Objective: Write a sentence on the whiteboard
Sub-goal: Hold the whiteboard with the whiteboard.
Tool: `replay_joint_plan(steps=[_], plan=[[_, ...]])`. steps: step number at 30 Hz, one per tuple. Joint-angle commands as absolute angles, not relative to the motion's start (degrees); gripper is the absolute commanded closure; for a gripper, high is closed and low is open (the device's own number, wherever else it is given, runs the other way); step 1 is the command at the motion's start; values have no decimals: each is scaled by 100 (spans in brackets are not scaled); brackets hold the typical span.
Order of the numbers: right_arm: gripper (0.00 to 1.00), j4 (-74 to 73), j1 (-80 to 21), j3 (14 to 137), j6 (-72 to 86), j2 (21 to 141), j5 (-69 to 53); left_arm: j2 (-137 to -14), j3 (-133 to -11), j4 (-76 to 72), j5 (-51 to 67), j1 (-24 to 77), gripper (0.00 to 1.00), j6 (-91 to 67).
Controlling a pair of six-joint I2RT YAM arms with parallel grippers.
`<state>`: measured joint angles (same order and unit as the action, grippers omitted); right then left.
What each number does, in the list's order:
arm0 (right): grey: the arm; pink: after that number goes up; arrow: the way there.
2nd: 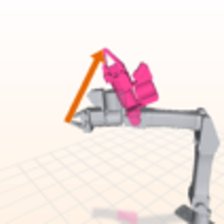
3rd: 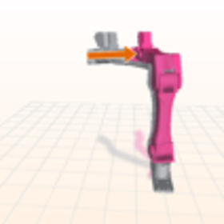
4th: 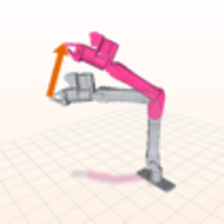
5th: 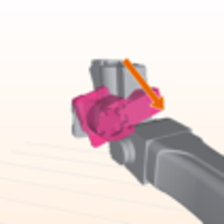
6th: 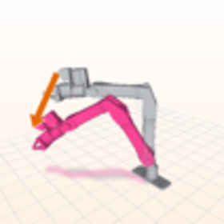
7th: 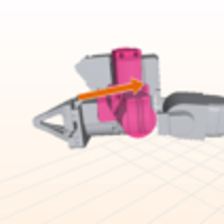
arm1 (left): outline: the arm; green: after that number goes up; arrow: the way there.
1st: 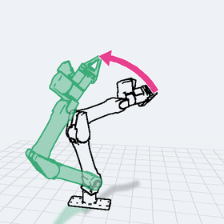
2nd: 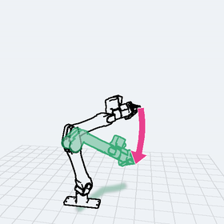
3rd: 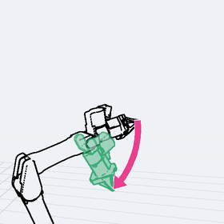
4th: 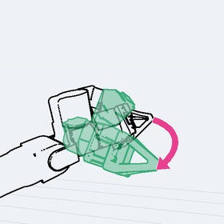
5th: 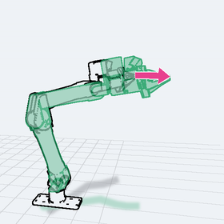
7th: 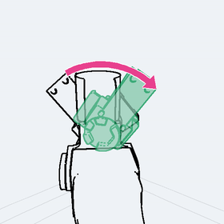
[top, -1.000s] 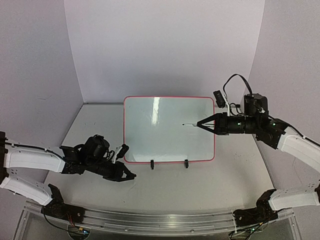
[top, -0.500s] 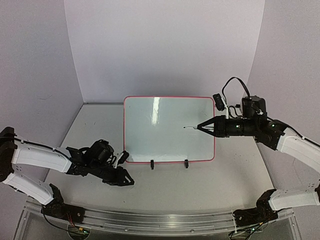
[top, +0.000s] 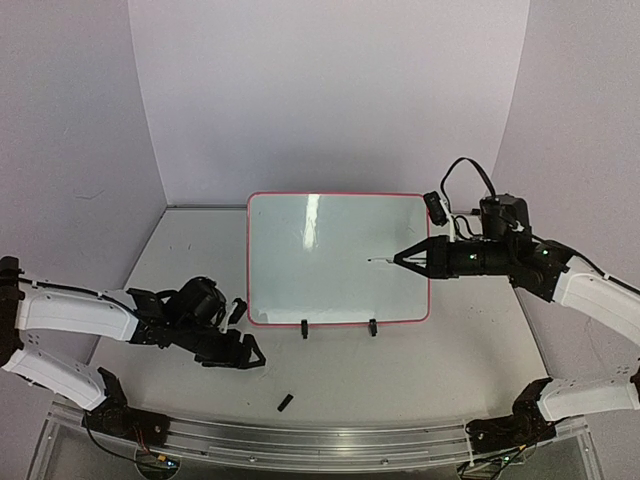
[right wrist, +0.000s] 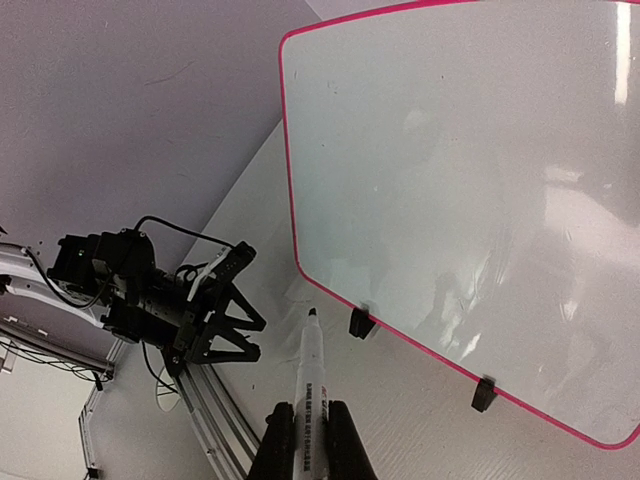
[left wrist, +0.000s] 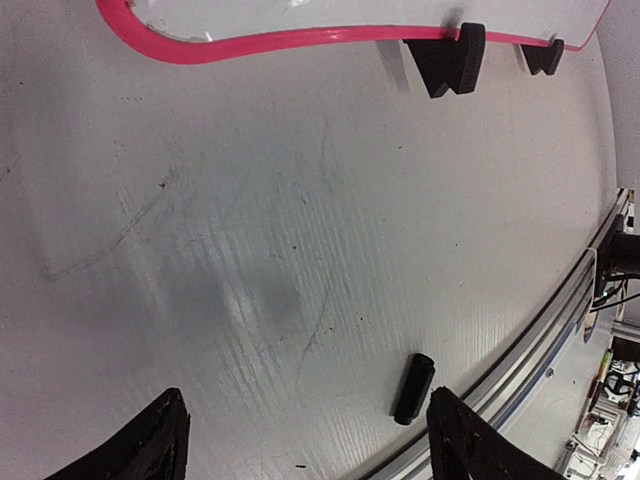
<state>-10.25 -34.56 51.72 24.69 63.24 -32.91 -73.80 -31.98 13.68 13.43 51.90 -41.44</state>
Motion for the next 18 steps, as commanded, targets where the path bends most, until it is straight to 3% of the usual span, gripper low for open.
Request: replay_joint_plan(steps=[1, 7, 15, 18], plan=[[100, -1057, -3532, 5292, 2385, 6250, -3044, -6960, -3620, 2185, 863, 4863, 18, -4223], [100, -1172, -3586, 5341, 2391, 6114, -2647, -6499, -4293, 3085, 667, 4546, 15, -3968], [100, -1170, -3663, 5258, 2384, 6101, -2446, -6844, -6231, 4849, 61, 4474, 11, -2805], [100, -1138, -3864, 5316, 2319, 6185, -2326, -7007, -6726, 5073, 193, 3987, 10, -2152]])
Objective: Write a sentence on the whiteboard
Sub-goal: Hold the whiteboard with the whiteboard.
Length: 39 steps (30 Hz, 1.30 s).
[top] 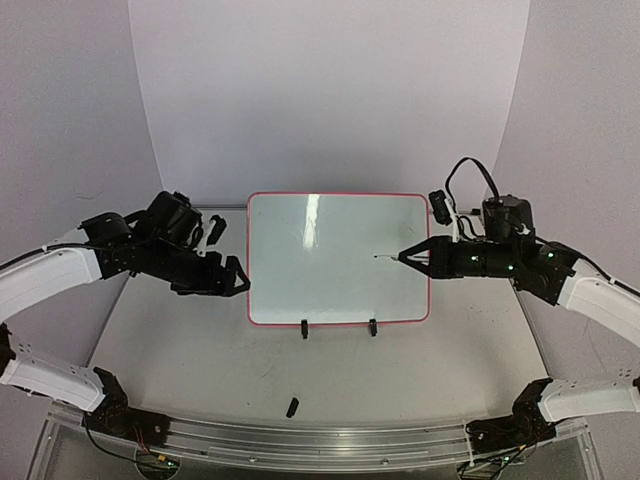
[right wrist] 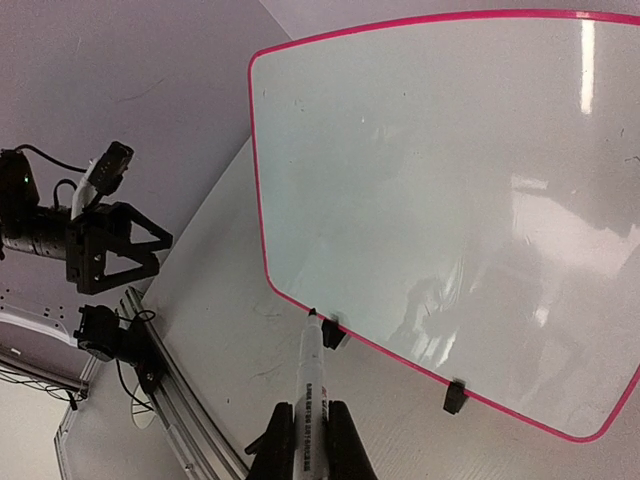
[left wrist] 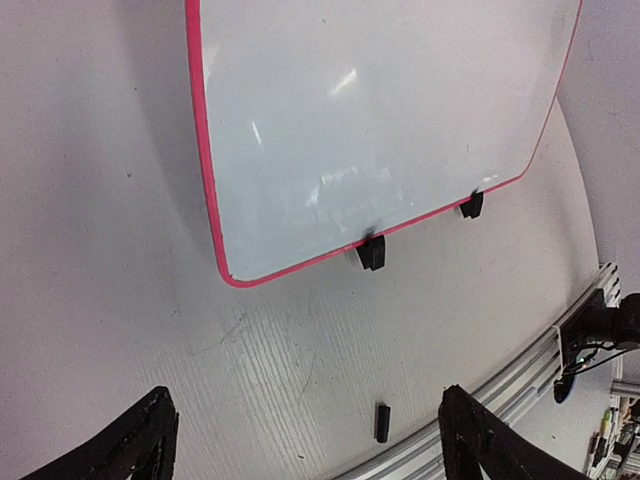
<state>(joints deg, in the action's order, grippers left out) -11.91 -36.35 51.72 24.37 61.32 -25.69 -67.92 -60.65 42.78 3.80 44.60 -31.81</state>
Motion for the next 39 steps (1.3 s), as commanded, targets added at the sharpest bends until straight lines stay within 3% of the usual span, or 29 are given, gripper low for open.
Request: replay_joint_plan(steps=[1, 8, 14, 21, 26, 33, 36, 39], plan=[[100, -1123, -3965, 5351, 2292, 6222, -2256, -7060, -6880, 5081, 337, 3794, 10, -1913], [100, -585, -4488, 5437, 2373, 6585, -2063, -7476, -7496, 4359, 1693, 2693, 11, -765], [100, -159, -4749, 5557, 2489, 7001, -1977, -7760, -7373, 2682, 3272, 1824, 13, -1282], [100, 261, -4800, 5590, 2565, 7251, -1794, -8561, -7590, 2215, 3759, 1528, 14, -908], [100, 535, -4799, 5668, 2574, 7505, -1635, -9072, -7614, 1301, 4919, 1512, 14, -1075], [100, 747, -4800, 5873, 2546, 7845, -1767, -9722, -7741, 971, 5252, 1516, 16, -907], [100, 793, -4800, 5938, 2540, 7978, -1839, -9904, -7801, 950, 5266, 1518, 21, -787], [100, 862, -4803, 5966, 2543, 8061, -1869, -10035, -7847, 967, 5370, 1517, 38, -672]])
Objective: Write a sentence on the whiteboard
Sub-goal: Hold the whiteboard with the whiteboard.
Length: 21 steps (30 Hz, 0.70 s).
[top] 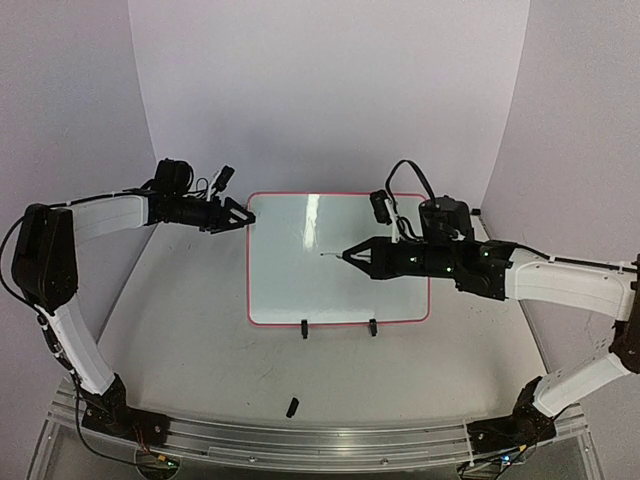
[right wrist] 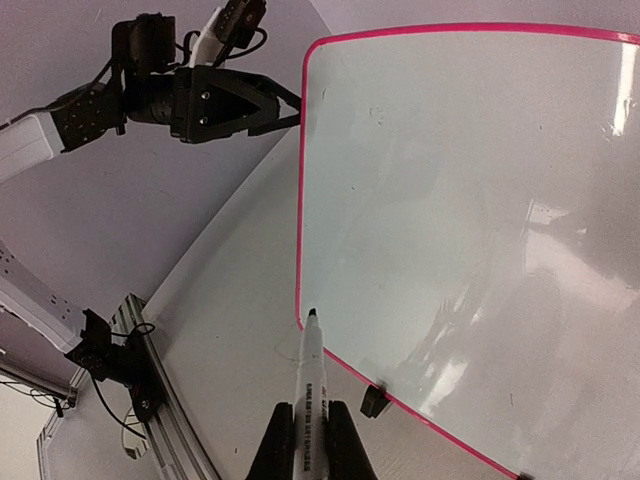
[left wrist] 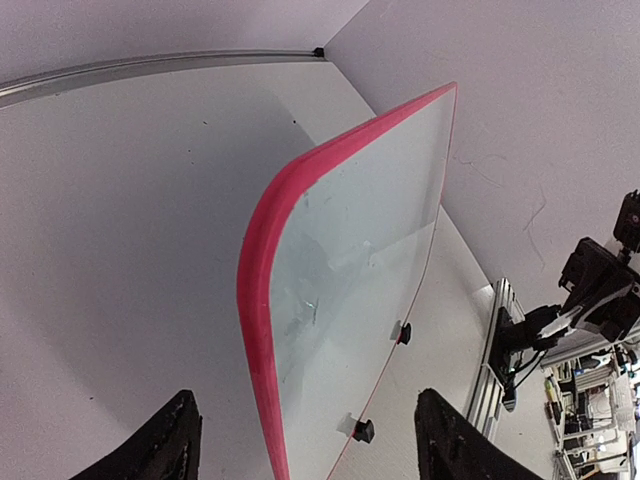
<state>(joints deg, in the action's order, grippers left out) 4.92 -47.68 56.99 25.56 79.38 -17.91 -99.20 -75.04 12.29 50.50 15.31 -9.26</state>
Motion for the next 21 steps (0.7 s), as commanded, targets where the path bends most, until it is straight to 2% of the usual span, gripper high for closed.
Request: replay_joint_plan(steps=[1, 8, 21], plan=[[100, 893, -4801, 5968, 2550, 8078, -1872, -10060, -7849, 968, 5418, 1515, 43, -641], [100, 1101, -4815, 6051, 2590, 8272, -1973, -10165, -7762, 1044, 5644, 1520, 68, -241], [100, 1169, -5022, 6193, 2507, 8402, -1803, -9803, -6953, 721, 5837, 1514, 97, 313]])
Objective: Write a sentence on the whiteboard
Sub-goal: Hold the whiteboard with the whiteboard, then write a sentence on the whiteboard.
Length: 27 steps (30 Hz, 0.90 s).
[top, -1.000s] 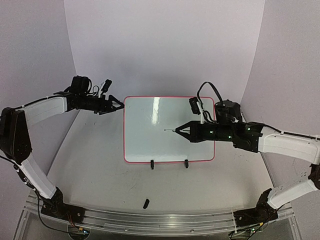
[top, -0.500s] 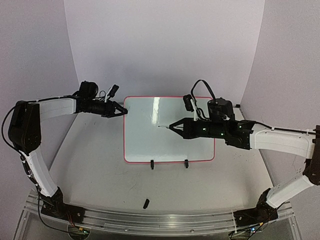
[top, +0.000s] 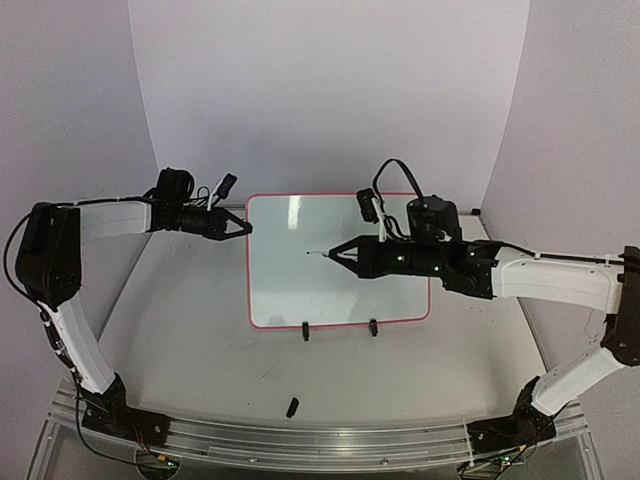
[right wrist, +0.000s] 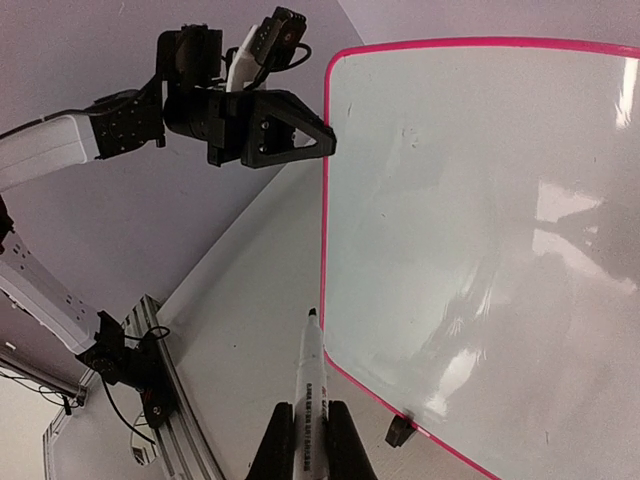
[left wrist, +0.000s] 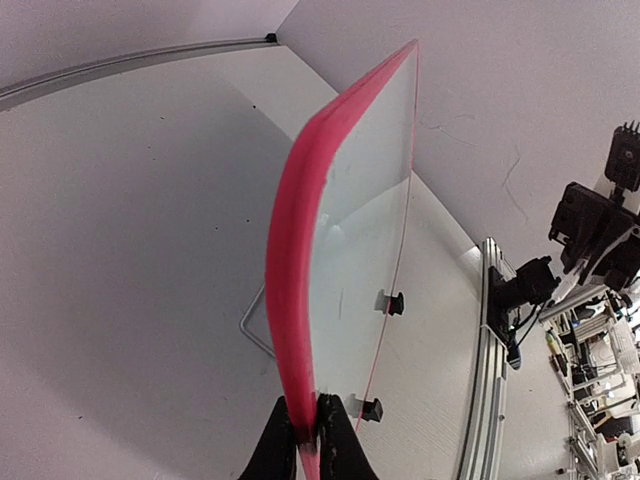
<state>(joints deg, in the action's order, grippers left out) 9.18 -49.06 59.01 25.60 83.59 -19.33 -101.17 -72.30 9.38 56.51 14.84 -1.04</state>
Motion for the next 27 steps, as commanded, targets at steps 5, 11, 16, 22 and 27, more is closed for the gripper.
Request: replay_joint_plan(steps=[5, 11, 16, 22, 27], plan=[[100, 1400, -5110, 6192, 2551, 8465, -1575, -9517, -6566, 679, 5717, 1515, 100, 592], [100, 2215, -5147, 6219, 2815, 8784, -1357, -9370, -6281, 748, 5530, 1519, 100, 857], [100, 2672, -5229, 6574, 2806, 9331, -1305, -9408, -6341, 896, 5492, 1560, 100, 1012], [100, 2872, -5255, 7148, 2705, 9985, -1513, -9440, -6442, 1166, 5394, 1605, 100, 1277], [100, 2918, -5255, 7618, 2653, 10458, -1591, -9430, -6491, 1239, 5381, 1612, 100, 1346]])
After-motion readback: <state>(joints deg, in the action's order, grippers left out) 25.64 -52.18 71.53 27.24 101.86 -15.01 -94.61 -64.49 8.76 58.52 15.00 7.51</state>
